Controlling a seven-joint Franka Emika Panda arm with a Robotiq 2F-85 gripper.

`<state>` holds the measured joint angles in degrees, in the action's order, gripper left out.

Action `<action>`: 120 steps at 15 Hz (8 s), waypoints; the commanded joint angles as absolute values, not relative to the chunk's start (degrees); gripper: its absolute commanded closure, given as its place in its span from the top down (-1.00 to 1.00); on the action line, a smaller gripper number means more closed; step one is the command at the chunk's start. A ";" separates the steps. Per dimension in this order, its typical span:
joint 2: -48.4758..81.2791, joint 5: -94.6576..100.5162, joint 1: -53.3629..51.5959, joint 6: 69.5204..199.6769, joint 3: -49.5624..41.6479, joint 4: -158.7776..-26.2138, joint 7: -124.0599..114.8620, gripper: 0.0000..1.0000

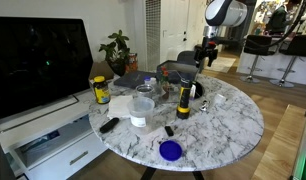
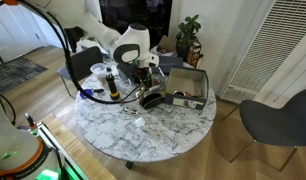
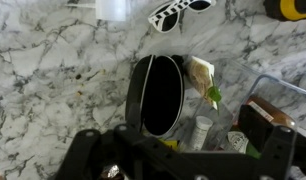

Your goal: Pick up the black glasses case and put it in the blue box

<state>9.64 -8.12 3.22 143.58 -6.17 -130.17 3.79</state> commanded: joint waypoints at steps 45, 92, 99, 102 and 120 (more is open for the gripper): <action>23.56 -11.31 12.91 136.83 -3.74 -117.83 2.81 -0.97; 74.93 -21.48 17.36 106.81 -7.91 -31.35 -54.91 -0.97; 79.17 -17.77 17.68 106.82 -4.61 -27.54 -59.66 -0.97; 80.07 -15.49 17.15 105.64 -4.20 -25.61 -58.64 -0.61; 73.80 -1.90 17.55 114.64 -6.88 -25.90 -21.69 1.00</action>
